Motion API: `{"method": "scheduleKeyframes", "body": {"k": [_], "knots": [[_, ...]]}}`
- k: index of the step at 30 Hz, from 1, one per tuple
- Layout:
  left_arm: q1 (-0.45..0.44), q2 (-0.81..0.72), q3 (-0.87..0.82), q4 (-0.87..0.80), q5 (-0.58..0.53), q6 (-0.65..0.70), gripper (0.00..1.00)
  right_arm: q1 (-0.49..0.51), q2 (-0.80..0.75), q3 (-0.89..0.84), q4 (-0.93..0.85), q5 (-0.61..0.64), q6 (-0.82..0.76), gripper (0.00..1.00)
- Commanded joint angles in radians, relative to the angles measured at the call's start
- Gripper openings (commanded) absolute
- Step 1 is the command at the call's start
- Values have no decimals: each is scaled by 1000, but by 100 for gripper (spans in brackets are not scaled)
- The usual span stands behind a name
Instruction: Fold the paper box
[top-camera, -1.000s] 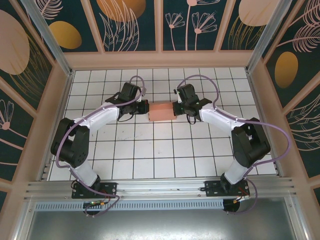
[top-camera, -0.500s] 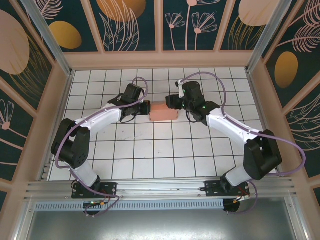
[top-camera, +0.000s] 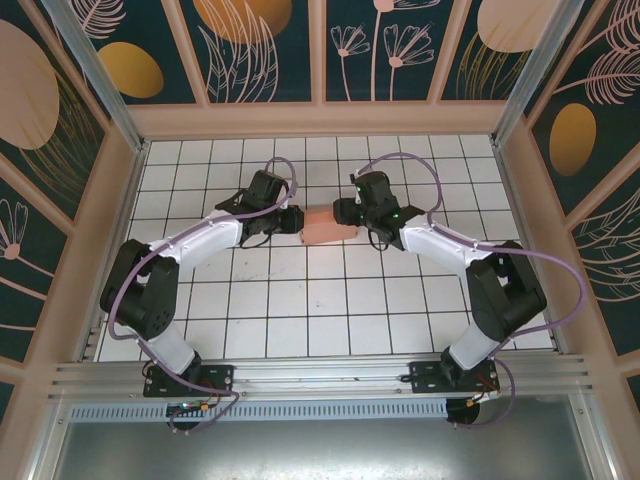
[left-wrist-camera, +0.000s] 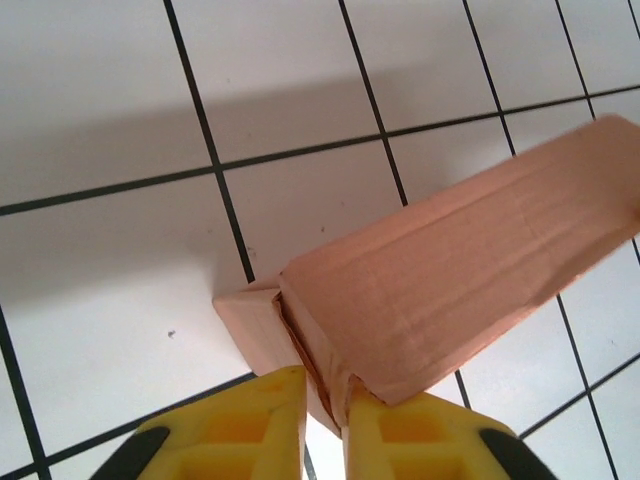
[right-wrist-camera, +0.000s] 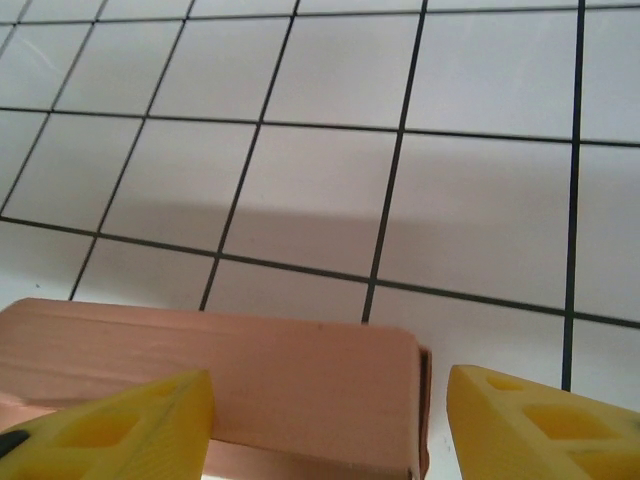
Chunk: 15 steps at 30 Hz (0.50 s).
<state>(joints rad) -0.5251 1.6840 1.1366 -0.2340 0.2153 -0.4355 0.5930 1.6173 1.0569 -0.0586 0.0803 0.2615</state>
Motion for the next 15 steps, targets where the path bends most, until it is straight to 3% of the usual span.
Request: {"method": "scheduleKeyframes", "body": {"k": [1, 11, 15], "knots": [[-8, -28, -15, -25, 45, -11, 23, 6, 22, -26, 22, 29, 29, 63], [-3, -93, 9, -26, 146, -17, 40, 7, 52, -53, 35, 32, 39, 63], [22, -140, -28, 78, 241, -71, 47, 6, 43, -69, 36, 38, 40, 63]]}}
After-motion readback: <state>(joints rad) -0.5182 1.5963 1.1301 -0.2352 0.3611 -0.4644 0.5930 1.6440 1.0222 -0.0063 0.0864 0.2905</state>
